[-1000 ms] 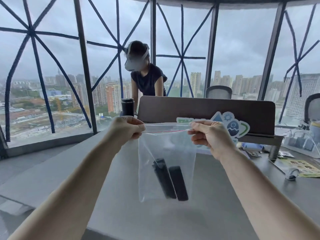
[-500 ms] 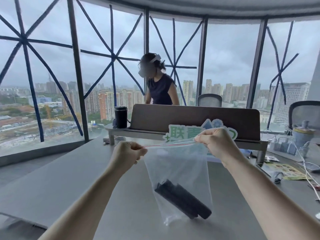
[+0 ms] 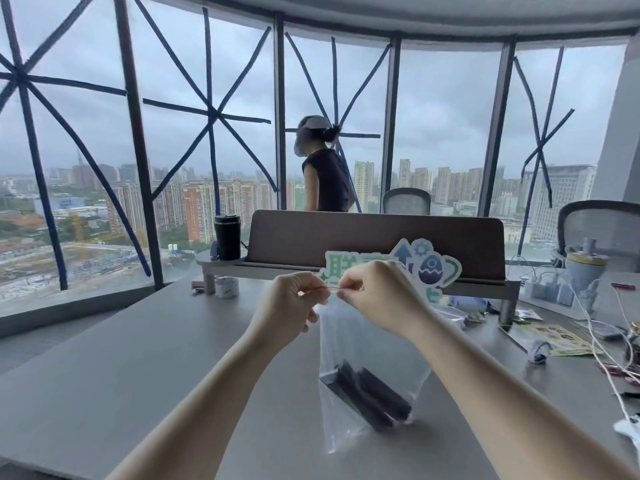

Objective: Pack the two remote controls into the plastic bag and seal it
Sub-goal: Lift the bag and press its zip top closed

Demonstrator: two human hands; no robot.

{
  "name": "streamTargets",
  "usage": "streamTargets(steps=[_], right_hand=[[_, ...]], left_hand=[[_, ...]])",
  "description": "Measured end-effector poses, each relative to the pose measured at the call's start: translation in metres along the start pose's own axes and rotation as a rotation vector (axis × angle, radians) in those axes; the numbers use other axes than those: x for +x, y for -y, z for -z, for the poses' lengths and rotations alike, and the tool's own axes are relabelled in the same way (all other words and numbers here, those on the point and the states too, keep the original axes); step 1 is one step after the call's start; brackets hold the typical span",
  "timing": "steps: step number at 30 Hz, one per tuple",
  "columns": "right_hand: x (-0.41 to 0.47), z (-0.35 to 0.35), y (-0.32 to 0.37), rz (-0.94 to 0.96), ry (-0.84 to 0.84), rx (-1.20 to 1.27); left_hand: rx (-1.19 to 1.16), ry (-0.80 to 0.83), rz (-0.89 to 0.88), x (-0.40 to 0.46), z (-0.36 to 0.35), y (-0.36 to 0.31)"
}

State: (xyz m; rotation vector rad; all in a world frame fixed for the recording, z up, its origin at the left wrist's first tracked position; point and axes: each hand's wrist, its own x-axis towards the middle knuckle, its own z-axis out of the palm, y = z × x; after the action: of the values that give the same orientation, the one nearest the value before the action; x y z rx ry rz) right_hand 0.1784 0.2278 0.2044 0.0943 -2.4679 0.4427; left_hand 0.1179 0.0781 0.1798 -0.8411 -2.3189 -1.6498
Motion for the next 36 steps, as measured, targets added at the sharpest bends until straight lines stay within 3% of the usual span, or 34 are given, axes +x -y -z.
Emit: streamTargets(steps=[8,17,24,36], right_hand=[[0.020,0.024,0.000,-0.074,0.090,0.113],[0.028,0.027,0.007,-0.094,0.161,0.182],[0.029,0.044,0.014,-0.142,0.284,0.254],[0.032,0.046,0.022,-0.143,0.228,0.197]], left_hand=[[0.026,-0.020,-0.095,0.012,0.003,-0.020],[-0.200,-0.011,0.016,0.010,0.006,-0.021],[-0.128,-0.005,-0.030,0.013,0.010,-0.028],[-0.128,-0.007,-0.027,0.019,0.017,-0.032]])
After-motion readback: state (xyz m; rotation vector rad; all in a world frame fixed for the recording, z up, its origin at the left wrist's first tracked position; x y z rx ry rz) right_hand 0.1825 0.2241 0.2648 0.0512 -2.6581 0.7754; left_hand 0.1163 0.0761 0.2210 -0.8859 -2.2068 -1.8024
